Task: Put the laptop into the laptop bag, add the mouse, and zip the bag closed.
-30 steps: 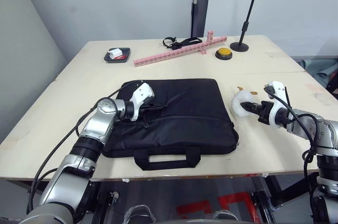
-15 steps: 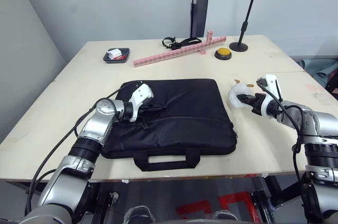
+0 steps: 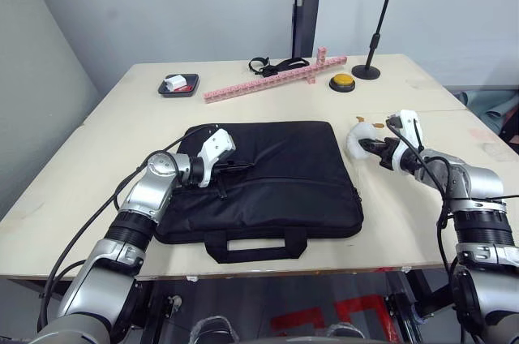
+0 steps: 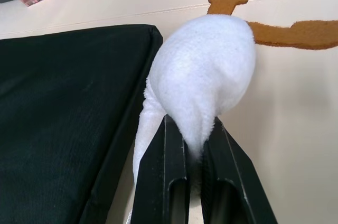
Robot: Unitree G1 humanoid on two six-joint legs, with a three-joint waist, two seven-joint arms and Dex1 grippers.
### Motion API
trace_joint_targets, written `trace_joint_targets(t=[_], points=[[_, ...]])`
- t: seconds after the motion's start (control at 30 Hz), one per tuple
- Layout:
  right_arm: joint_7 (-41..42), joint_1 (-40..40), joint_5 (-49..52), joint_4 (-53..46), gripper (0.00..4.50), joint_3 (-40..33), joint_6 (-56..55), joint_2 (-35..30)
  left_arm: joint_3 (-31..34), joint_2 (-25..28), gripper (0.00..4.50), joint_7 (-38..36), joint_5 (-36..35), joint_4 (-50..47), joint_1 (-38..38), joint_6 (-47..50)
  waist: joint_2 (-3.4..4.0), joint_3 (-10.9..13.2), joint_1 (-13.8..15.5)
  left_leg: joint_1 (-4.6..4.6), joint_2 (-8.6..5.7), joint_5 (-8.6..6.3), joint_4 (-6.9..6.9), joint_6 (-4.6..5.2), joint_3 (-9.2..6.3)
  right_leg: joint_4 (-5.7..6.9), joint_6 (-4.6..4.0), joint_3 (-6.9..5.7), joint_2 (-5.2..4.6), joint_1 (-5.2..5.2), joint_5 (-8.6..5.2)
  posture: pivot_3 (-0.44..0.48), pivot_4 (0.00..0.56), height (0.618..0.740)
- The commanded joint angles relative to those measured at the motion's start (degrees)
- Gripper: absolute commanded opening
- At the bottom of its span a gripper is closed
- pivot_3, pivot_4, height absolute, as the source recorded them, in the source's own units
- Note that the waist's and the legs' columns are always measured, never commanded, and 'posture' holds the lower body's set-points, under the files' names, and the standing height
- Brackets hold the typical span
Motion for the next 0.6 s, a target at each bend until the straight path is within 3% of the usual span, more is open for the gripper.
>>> trace_joint_targets(t=[0.03, 0.3, 0.6], points=[[-0.13, -2.32, -0.33, 0.01, 0.03, -0.87, -2.35, 0.24, -7.22, -0.06, 0.0, -2.9, 4.11, 3.29, 6.42, 4.89, 0.0, 0.0, 0.0, 0.0, 0.0, 0.0, -0.01, 0.0, 0.0, -0.01, 0.0, 0.0, 0.0, 0.0, 0.0, 0.0, 0.15, 0.74], [2.72, -1.51, -1.85, 0.03, 0.03, 1.16, -2.64, -1.54, -7.05, 0.16, 0.0, -2.74, 3.92, 2.26, 7.18, 5.38, 0.01, -0.08, 0.02, 0.01, 0.0, -0.01, -0.12, -0.01, 0.01, -0.13, 0.0, -0.05, 0.0, 0.0, 0.0, 0.0, 0.15, 0.74], [11.47, 5.57, 0.05, -11.64, 0.03, 3.36, 4.35, -10.88, -6.54, 0.7, 0.0, -2.83, 3.81, 2.43, 6.94, 5.36, -0.01, -0.12, 0.14, 0.03, 0.0, -0.01, -0.2, -0.01, 0.01, -0.27, 0.0, -0.08, 0.01, 0.06, 0.0, 0.0, 0.15, 0.74]])
